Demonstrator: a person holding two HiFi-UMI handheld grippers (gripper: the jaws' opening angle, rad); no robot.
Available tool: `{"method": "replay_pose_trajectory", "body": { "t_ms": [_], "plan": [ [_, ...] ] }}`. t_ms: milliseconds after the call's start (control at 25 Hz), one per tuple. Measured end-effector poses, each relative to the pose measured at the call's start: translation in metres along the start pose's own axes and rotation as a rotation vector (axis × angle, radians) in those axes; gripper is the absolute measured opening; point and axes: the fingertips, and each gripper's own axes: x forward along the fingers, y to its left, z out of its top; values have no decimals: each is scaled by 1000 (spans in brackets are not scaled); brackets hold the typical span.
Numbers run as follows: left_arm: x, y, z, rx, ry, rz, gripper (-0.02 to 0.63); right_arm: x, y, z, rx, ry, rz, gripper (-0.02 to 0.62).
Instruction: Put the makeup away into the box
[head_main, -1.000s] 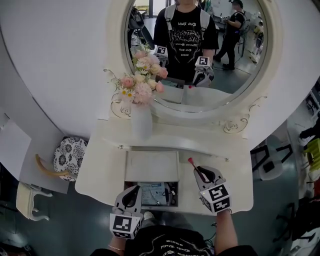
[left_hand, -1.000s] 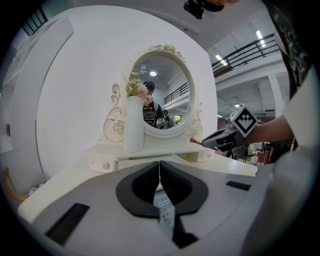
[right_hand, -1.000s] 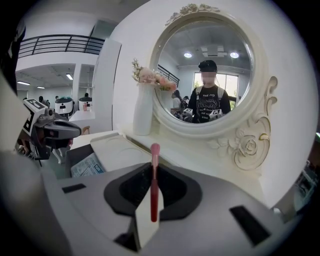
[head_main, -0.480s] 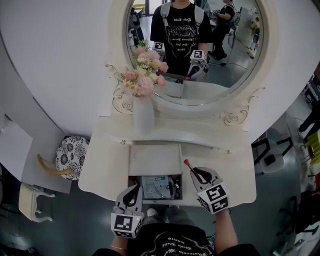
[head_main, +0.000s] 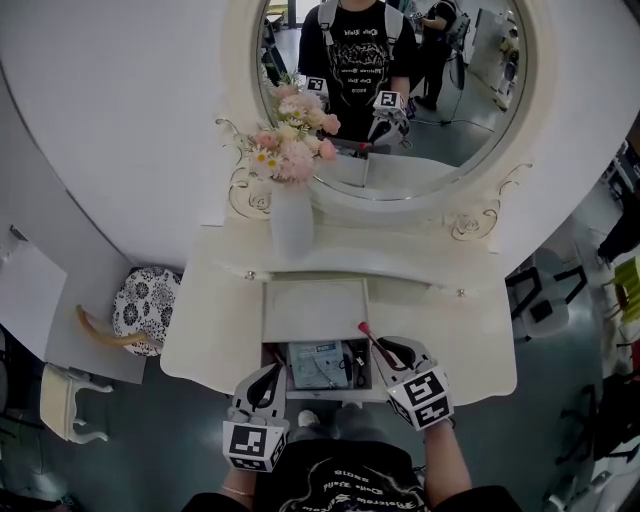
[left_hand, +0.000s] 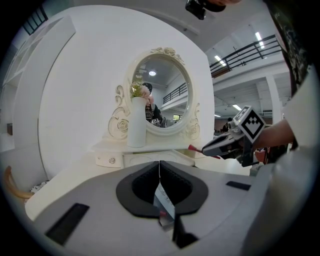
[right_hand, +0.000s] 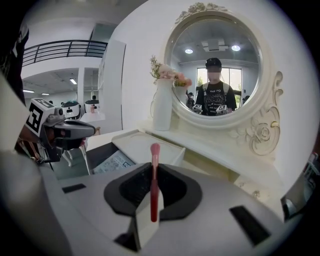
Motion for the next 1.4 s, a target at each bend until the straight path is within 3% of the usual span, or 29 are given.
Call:
{"method": "replay_pose_trajectory", "body": {
  "t_ms": [800,1400],
  "plan": [
    [4,9,4,46,-11,-5,17,17,49,-9,3,18,101,51],
    [6,18,4,25,-23,2,17,33,77,-18,-33,51,151,51]
  ]
}}
